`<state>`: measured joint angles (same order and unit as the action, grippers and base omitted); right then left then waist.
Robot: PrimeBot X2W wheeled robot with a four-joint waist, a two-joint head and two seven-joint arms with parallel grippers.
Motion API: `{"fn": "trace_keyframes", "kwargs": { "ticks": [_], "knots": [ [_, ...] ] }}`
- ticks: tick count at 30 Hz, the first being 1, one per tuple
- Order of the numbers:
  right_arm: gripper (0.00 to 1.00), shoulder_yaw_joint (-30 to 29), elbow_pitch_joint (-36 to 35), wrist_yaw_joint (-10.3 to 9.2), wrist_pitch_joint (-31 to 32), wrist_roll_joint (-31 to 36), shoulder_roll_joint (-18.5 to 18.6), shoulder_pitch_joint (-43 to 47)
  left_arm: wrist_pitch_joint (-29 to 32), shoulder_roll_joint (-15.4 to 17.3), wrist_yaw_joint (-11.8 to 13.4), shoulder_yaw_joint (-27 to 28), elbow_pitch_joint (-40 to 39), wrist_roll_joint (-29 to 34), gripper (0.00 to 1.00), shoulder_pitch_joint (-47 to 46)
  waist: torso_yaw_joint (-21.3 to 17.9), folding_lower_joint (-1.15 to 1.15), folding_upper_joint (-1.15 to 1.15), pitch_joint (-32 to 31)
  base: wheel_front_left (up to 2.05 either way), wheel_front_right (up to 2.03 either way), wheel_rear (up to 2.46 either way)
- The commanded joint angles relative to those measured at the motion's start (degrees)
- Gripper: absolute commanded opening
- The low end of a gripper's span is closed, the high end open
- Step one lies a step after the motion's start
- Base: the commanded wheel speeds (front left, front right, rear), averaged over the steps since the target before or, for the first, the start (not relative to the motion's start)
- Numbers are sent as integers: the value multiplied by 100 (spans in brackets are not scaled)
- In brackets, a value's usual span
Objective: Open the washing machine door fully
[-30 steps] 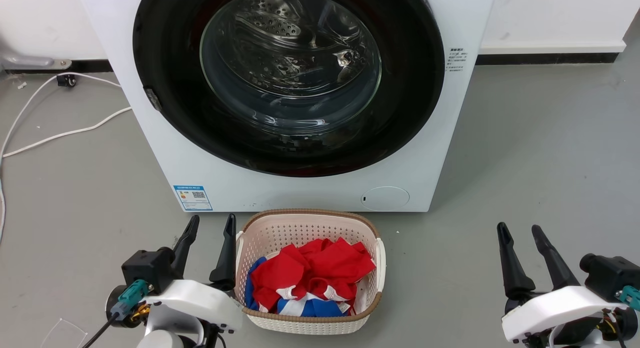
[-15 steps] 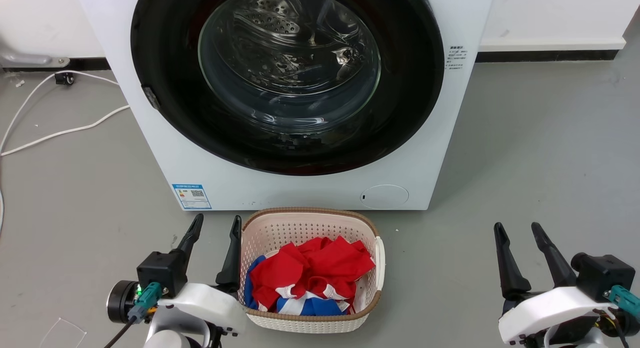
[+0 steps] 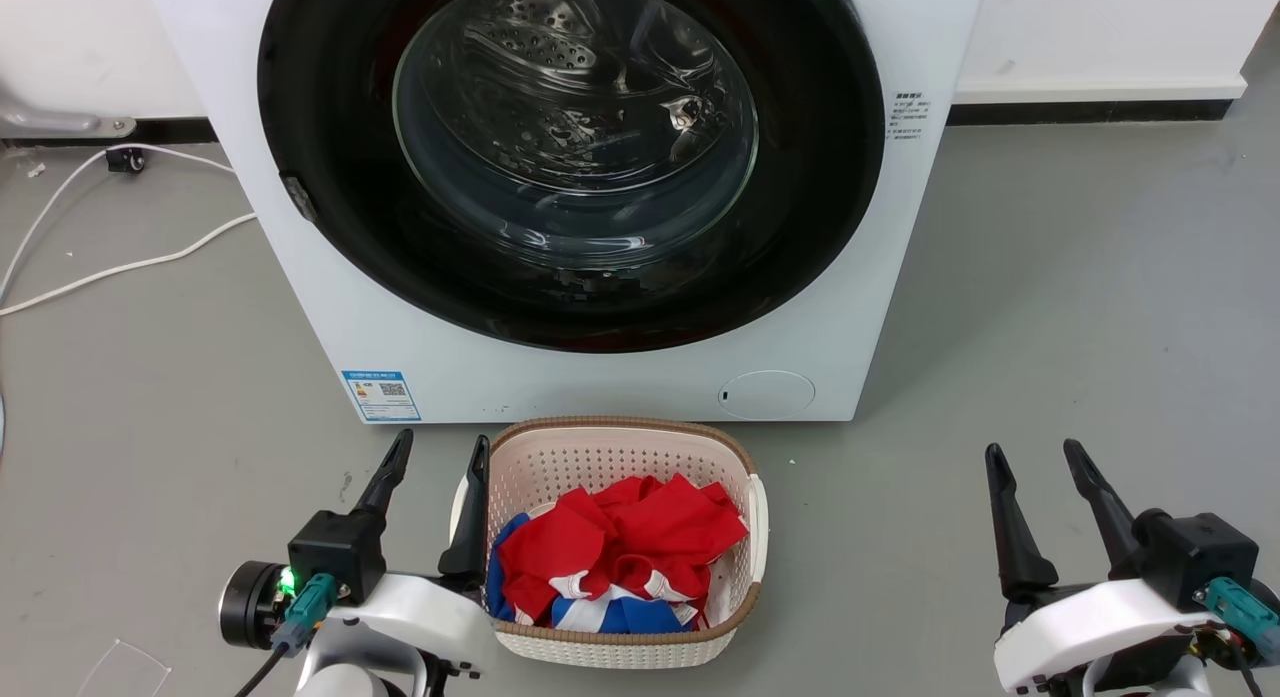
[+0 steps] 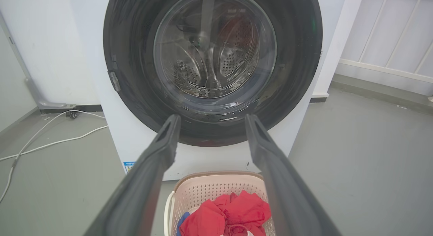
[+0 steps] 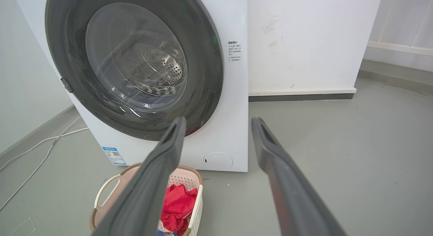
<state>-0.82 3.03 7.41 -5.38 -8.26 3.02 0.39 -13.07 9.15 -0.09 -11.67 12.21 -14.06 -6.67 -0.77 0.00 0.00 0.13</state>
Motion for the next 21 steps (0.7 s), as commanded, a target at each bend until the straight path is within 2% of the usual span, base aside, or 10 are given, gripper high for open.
{"fn": "trace_keyframes", "kwargs": {
  "ticks": [1,18,21],
  "knots": [
    [100,-3,-35,12,-55,57,-14,62,-54,4,-17,34,15,84,100,-38,1,0,0,-4,0,0,0],
    [100,-14,41,7,-232,449,-21,90,-227,-131,-191,216,358,408,100,-90,-15,0,0,-15,0,0,0],
    [100,-22,76,7,-230,354,-21,80,-216,-159,-227,267,402,330,100,-95,-14,0,0,-19,0,0,0]
  ]
}}
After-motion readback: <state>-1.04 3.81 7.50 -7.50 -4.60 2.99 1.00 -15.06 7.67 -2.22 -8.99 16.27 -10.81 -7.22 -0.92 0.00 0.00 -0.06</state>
